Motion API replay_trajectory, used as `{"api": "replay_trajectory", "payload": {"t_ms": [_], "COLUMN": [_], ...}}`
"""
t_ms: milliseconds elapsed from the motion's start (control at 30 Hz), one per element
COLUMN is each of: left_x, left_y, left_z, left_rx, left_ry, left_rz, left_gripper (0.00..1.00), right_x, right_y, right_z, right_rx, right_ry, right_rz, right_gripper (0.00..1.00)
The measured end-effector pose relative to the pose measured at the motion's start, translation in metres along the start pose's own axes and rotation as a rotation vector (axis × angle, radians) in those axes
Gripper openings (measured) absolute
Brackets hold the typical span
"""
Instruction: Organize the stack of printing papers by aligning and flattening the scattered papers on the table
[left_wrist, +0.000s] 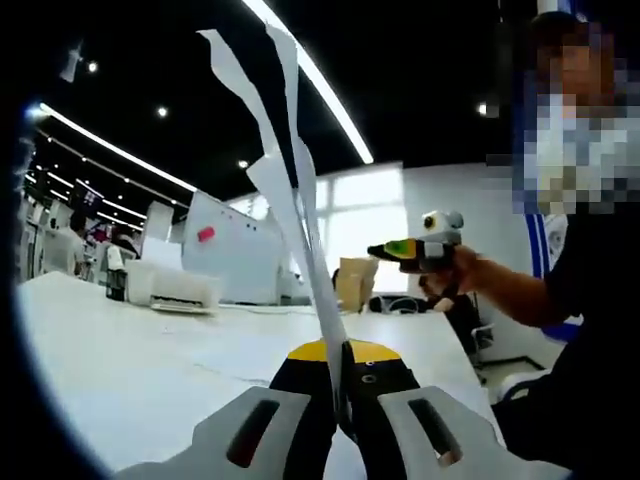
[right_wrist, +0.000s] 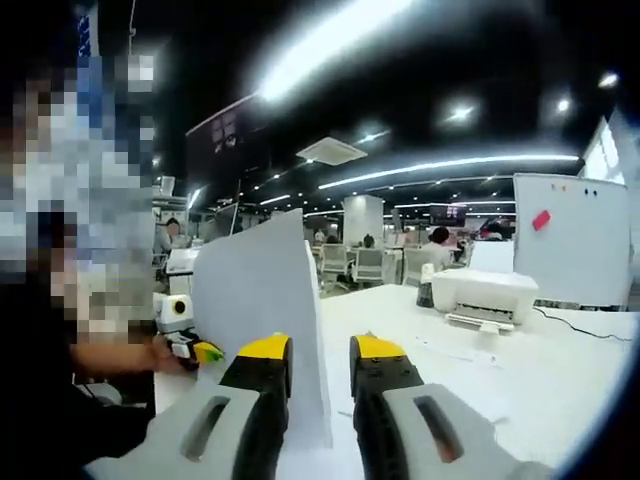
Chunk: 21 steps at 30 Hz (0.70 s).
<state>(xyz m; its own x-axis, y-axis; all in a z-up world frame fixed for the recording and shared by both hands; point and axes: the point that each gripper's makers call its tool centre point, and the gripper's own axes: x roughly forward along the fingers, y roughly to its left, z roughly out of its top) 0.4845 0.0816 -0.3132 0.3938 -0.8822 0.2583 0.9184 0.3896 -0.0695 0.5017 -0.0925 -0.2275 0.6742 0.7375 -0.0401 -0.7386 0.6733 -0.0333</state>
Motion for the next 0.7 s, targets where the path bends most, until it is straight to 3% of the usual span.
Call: {"api": "replay_trajectory", "payload": {"t_ms": [267,700], "left_x": [-0.003,-0.003], "left_y": [0.005,0.012], "left_z": [0.003,-0.003], "left_rx": [-0.027,-0.06], "left_ry": [-0.014,0.009], "left_rz": [0.014,0.04], "left_gripper": [0.06,0.07], "right_x": [-0.009,-0.025], "right_y": [-0.011,-0.03], "right_z": [-0.008,-0.039], "right_rx": [0.007,0.028], "right_ry": [0.014,0.083], "right_rz": [-0.049,-0.14], "right_gripper": [0.21,0.28]}}
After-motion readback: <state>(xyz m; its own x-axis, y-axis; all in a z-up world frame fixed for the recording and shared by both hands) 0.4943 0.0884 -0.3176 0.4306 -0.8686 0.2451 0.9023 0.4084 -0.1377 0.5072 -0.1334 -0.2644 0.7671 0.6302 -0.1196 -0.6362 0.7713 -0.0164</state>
